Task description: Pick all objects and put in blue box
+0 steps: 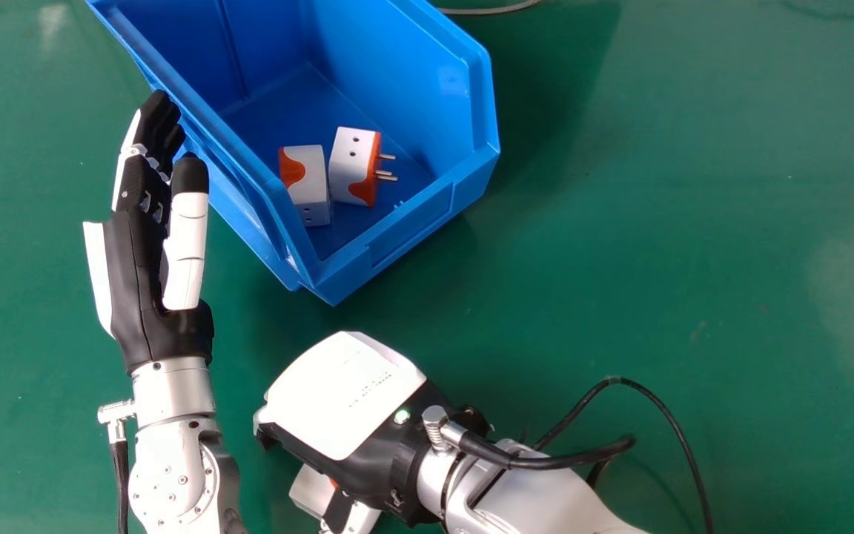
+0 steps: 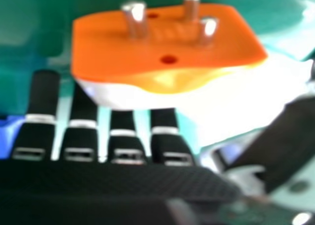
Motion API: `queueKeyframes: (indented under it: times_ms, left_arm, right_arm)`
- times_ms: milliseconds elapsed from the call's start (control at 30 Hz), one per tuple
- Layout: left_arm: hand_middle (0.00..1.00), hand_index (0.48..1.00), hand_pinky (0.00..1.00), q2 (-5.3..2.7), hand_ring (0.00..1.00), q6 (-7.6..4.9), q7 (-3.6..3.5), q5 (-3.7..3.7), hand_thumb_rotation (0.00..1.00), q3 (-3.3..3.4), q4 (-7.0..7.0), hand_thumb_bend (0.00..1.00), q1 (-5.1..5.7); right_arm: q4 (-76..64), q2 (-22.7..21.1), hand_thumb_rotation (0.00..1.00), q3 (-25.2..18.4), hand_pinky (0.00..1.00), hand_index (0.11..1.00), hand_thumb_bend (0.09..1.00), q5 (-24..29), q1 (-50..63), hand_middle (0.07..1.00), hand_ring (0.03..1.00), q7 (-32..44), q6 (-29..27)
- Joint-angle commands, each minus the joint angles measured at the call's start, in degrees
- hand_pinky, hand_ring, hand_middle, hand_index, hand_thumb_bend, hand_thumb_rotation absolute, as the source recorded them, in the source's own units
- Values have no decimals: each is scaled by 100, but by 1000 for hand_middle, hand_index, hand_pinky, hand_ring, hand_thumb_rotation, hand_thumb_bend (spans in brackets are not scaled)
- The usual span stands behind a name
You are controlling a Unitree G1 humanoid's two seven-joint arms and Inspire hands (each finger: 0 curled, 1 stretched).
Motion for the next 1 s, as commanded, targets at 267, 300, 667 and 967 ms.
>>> queueKeyframes:
  times_ms: [267,300,667,967]
  left_arm:
    - [911,862,899,30,920,-72,-47,33,784,-44,-102,811,-16]
    - [911,862,899,30,919,-69,-52,30,784,-45,-107,811,-9]
    - [911,863,903,29,921,-76,-123,-28,777,-42,-109,808,9]
    - [911,865,906,27,922,-71,-159,-60,777,-37,-101,810,3]
  right_arm:
    - [184,33,722,118,684,751,808,-36,63,875,886,109,30]
    - [173,40,726,133,685,754,813,-95,73,875,886,128,63]
    - [1,95,753,204,676,739,836,-411,195,879,886,357,332]
    - [-231,103,750,194,691,712,854,-766,380,877,888,431,556]
